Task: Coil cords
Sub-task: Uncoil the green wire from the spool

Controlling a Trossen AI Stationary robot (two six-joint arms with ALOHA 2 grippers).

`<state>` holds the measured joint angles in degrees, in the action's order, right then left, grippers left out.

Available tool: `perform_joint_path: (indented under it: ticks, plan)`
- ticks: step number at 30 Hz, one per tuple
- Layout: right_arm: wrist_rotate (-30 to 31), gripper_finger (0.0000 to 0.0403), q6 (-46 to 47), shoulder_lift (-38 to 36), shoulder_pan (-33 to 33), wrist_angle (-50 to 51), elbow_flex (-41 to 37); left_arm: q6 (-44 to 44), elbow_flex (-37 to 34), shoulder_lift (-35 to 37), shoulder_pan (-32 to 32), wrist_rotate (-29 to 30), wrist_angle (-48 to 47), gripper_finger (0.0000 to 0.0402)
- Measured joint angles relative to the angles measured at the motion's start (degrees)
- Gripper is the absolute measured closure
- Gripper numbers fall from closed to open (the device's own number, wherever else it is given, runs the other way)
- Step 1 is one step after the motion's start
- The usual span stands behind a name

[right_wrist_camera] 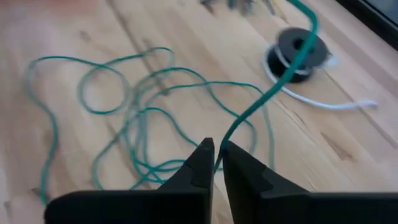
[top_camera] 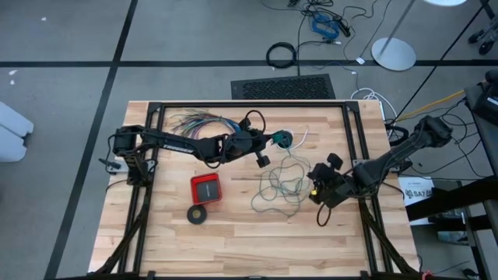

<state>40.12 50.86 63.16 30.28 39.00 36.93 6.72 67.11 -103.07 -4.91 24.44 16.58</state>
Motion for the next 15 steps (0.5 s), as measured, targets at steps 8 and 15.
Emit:
perform_joint_path:
  ticks: [8,15]
  plan:
    - [0.03,0.0362,-1.62,6.52,0.38,0.91,-0.77,-0.33,0.0,0.0,0.0,-0.37,0.09,0.0401]
    - [-2.29,0.0351,6.25,10.16,0.38,1.03,-5.04,-0.33,0.0,0.0,0.0,-0.36,0.07,0.0401]
